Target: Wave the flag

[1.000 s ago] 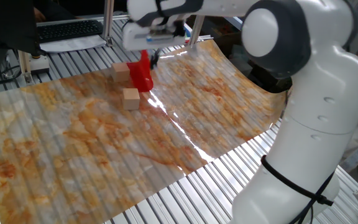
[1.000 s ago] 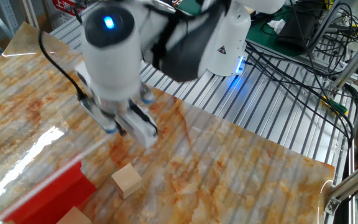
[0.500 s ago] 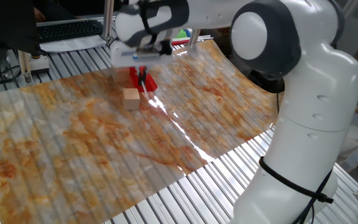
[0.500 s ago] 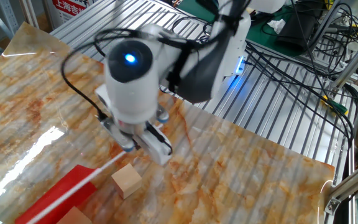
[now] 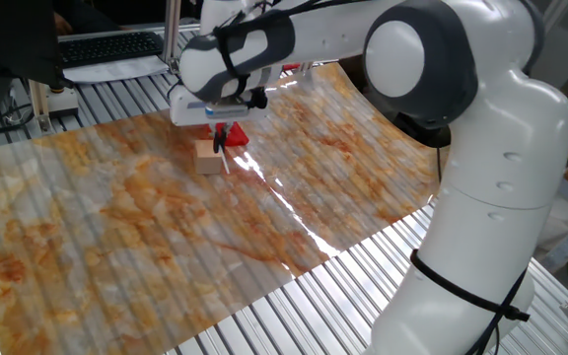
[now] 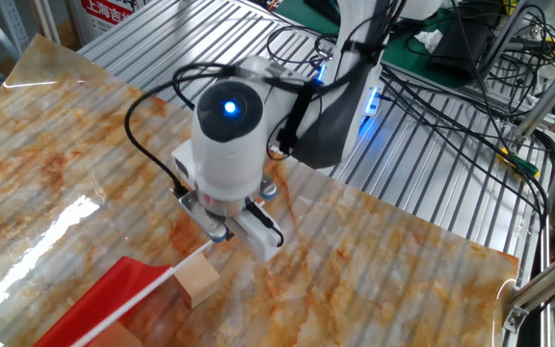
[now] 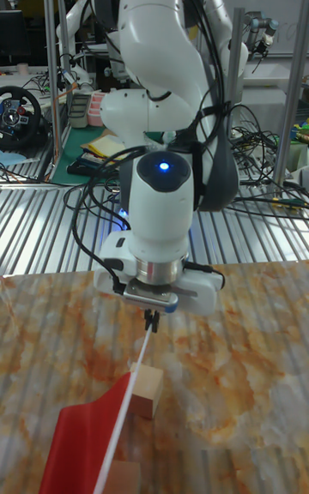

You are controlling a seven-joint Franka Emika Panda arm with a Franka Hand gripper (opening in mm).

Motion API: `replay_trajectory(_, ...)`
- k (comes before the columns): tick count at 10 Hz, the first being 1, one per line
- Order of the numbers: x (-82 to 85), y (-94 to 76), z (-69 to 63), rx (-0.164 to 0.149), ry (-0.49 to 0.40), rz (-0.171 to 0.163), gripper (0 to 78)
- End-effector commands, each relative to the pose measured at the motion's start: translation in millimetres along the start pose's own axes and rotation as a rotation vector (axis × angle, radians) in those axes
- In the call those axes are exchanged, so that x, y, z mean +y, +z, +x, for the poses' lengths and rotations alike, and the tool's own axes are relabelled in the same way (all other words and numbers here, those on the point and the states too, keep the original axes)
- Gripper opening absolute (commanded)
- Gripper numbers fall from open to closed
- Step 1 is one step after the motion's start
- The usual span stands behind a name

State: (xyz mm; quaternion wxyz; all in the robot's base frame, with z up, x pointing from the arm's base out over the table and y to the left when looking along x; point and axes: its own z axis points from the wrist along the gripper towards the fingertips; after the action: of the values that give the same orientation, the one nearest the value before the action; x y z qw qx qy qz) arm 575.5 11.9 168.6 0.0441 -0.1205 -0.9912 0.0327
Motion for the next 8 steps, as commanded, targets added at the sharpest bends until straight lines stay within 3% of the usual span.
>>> replay_trajectory(1, 5.0, 12.6, -4.1, -0.034, -0.083, -0.008, 1.1)
replay_trajectory(4, 4.0, 19.7, -6.7, -0.039, -0.071, -0.008, 1.1)
replay_trajectory(8, -13.3, 30.2, -15.1, -0.032, -0.089, -0.014, 1.1)
